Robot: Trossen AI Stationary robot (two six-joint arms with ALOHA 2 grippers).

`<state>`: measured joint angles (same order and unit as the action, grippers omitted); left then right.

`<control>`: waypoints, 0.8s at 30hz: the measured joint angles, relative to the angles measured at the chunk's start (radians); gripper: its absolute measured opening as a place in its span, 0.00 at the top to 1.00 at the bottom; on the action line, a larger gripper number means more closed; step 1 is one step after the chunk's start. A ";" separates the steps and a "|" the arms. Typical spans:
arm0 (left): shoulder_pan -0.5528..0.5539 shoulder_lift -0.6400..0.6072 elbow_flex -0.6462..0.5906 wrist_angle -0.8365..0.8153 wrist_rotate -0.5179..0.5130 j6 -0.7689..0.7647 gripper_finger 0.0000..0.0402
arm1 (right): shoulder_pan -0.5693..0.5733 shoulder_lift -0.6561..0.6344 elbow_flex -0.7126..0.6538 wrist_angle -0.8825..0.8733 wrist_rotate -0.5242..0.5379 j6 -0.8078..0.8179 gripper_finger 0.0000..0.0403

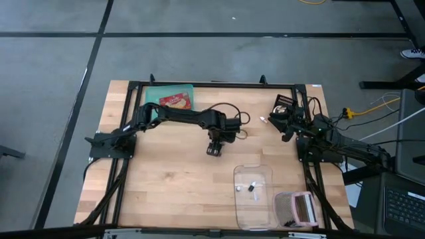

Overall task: Pick & Place Food Item
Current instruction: Put the long red food coloring bottle into the transparent bin

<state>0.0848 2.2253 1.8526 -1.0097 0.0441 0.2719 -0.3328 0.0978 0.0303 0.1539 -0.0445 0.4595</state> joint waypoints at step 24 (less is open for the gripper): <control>0.010 0.095 0.003 0.014 0.053 -0.278 0.58 | 0.000 0.000 0.000 -0.001 0.003 0.004 0.61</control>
<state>0.0952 2.3199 1.8553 -0.9962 0.0967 -0.0063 -0.3328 0.0978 0.0303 0.1529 -0.0418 0.4633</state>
